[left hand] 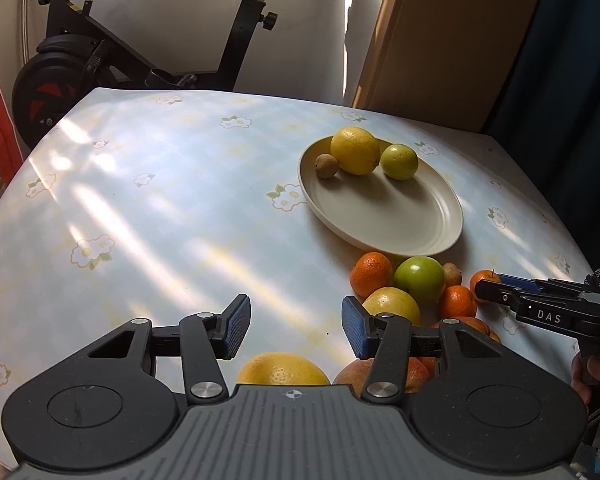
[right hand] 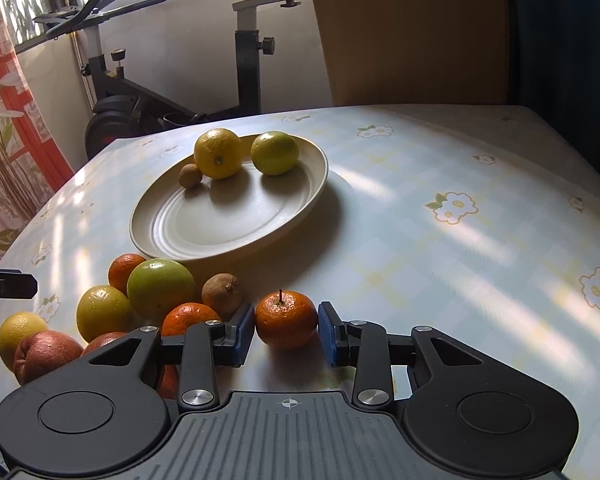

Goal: Organize fruits
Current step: 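Move right gripper toward an orange tangerine beside the plate, then close right gripper on the tangerine while left gripper closes on a yellow grapefruit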

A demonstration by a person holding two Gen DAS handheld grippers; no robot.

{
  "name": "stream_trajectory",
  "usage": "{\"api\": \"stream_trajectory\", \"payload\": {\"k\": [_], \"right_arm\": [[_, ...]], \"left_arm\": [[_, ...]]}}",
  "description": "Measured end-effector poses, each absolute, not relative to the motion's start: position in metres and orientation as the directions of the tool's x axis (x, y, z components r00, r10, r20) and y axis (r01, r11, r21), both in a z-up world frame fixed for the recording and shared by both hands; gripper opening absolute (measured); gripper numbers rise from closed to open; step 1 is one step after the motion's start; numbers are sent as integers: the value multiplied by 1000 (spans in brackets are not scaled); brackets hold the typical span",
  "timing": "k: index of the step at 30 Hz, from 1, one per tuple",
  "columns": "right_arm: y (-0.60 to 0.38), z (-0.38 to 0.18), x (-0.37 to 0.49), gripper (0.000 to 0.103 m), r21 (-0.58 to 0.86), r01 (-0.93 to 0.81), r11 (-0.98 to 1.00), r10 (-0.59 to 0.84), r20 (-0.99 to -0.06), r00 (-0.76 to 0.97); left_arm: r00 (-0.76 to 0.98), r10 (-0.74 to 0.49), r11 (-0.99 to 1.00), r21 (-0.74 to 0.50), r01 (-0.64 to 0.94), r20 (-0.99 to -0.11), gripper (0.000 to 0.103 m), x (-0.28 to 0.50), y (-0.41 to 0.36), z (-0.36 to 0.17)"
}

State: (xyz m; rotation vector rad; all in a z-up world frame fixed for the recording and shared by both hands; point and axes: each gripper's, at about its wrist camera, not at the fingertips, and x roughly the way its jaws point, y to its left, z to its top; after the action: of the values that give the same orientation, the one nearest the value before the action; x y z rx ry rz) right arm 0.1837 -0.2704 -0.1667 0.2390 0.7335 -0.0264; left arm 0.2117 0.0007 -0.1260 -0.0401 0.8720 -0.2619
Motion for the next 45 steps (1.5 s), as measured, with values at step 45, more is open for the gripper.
{"api": "stream_trajectory", "payload": {"k": [45], "right_arm": [[-279,-155,170,31,235,116,965,54,-612,789]], "left_arm": [[341,-477,875,-403,267,-810,59,268,-41,-181]]}}
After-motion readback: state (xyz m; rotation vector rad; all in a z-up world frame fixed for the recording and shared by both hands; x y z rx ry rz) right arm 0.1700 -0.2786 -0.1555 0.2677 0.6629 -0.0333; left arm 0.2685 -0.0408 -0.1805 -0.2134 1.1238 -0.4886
